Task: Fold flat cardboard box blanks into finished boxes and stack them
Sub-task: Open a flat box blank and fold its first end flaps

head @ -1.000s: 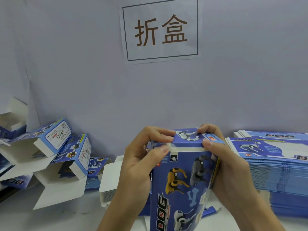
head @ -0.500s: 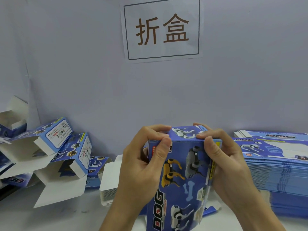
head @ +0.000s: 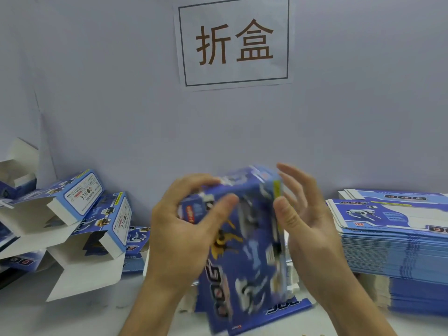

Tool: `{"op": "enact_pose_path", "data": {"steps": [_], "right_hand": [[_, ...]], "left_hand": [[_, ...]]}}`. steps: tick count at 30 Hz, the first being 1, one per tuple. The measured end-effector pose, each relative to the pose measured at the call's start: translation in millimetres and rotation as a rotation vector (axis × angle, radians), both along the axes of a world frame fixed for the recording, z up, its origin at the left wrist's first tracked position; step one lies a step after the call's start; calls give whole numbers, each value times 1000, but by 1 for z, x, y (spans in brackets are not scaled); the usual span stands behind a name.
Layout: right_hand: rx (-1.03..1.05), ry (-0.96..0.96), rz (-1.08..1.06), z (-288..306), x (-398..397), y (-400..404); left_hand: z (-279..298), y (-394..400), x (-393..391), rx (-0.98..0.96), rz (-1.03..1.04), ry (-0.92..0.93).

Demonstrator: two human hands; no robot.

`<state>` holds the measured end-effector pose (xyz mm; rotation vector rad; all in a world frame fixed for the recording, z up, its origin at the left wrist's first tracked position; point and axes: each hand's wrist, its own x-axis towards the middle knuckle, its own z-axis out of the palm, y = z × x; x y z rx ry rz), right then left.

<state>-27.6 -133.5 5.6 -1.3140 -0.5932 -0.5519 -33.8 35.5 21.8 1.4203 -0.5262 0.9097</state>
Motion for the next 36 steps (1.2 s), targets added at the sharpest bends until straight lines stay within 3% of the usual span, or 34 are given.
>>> {"op": "enact_pose_path", "data": {"steps": [3, 5, 7, 9, 12, 16, 20, 22, 25, 28, 32, 36], "right_hand": [[2, -81, -371, 2, 0, 6], [-49, -101, -471, 7, -4, 7], [-280, 89, -352, 10, -8, 9], [-503, 415, -171, 11, -10, 12], [-389, 586, -164, 9, -5, 9], [213, 391, -78, 10, 2, 3], [461, 188, -103, 5, 7, 1], [564, 128, -77, 2, 10, -7], [523, 94, -87, -1, 14, -19], [344, 125, -96, -5, 18, -25], [-59, 84, 40, -13, 16, -20], [-143, 37, 106, -17, 16, -13]], "left_hand": [[0, 9, 12, -470, 215, -42], [-4, 21, 20, -790, 217, 11], [-10, 30, 27, -976, 167, 97], [-14, 28, 30, -1029, 170, 169], [-17, 13, 32, -951, 163, 238], [-21, -5, 32, -853, -159, 412], [-26, -25, 23, -438, -572, 591], [-33, -31, 21, -233, -583, 676], [-32, -27, 22, -94, -340, 644], [-25, -6, 24, -80, -76, 419], [-17, 10, 20, 163, -188, 427], [-20, 3, 19, 181, -217, 344]]}}
